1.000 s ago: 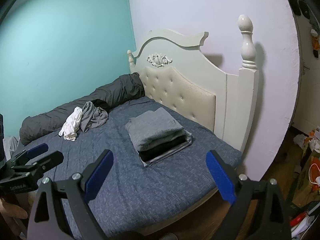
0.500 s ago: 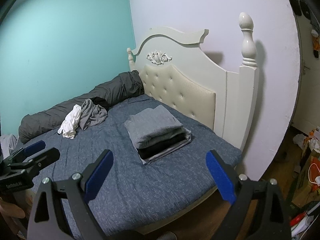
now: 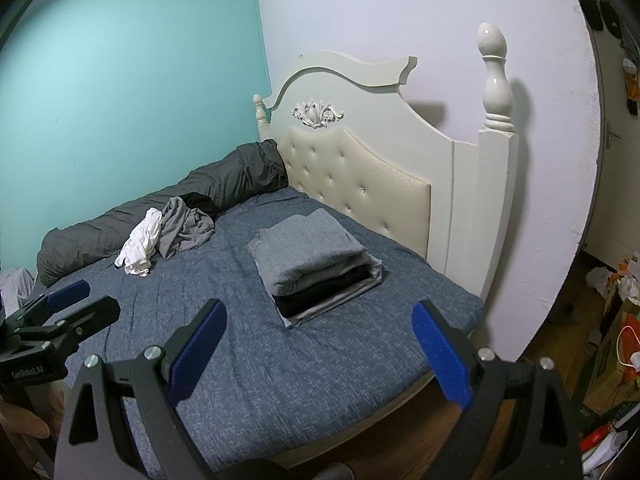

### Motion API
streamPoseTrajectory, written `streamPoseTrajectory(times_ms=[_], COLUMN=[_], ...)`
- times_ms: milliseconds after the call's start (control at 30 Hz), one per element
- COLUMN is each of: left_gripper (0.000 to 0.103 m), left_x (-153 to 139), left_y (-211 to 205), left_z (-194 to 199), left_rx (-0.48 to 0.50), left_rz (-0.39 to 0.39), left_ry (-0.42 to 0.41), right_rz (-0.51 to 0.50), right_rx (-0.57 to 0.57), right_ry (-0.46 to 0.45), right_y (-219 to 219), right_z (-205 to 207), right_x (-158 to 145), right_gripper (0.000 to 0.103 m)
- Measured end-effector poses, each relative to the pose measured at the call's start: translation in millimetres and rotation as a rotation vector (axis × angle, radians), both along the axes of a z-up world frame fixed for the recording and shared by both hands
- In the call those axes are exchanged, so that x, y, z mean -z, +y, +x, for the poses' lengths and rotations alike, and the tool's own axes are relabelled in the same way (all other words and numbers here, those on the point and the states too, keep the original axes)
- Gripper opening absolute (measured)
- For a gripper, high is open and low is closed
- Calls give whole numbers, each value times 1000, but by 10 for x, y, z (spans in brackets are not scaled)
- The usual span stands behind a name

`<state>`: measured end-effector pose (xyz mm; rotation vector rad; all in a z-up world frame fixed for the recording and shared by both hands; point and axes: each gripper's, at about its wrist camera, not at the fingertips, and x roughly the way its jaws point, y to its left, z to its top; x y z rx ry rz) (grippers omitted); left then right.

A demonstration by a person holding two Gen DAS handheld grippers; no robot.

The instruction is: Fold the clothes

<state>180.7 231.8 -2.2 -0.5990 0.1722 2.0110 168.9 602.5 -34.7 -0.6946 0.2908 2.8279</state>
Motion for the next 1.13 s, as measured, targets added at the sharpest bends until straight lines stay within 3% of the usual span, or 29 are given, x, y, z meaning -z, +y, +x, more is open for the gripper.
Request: streamPoseTrajectory(times_ms=[1133], left_gripper=[102], left_x=[66], left_y=[38], left_z=[14], left_rx=[13], left_rz=[-7], left_ry=[-6], right_rz=[-11], right_rx=[3], right_ry=[-15], right_y=[27], right_z=[-20], right_x=[72], right_gripper=[94])
